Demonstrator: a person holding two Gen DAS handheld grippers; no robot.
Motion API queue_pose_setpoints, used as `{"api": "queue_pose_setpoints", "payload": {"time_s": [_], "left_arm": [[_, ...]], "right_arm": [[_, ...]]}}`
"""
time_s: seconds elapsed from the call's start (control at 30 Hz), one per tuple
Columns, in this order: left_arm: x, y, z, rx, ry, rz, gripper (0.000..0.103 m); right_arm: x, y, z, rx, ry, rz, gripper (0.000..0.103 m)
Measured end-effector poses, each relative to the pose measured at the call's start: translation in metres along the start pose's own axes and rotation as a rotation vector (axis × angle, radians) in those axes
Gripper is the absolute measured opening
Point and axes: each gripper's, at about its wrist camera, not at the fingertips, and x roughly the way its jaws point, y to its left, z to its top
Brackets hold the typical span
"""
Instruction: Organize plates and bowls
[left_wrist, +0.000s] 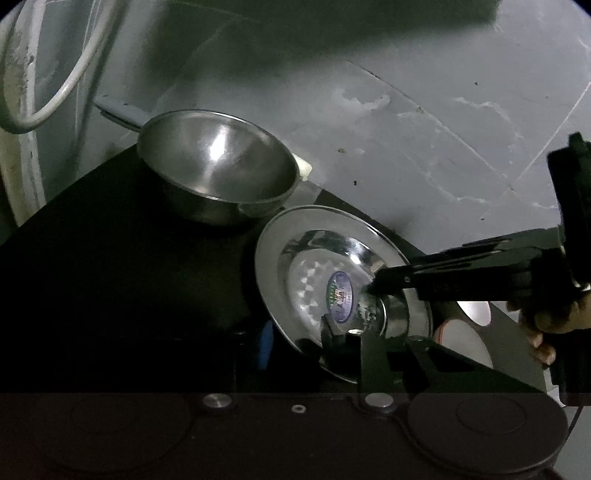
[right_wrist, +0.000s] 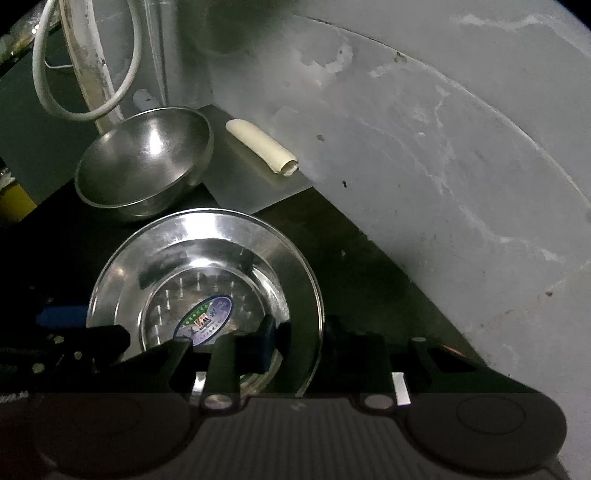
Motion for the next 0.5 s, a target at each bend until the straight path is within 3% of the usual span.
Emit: {"api": "queue_pose_setpoints", "payload": {"time_s": [0.5], "left_arm": [[-0.034,0.009,-0.027,-0.045,-0.017,0.016,0.023]], "right_arm": [[-0.039,0.005,-0.030,0.004,-0.068,0.127,0.023]]}}
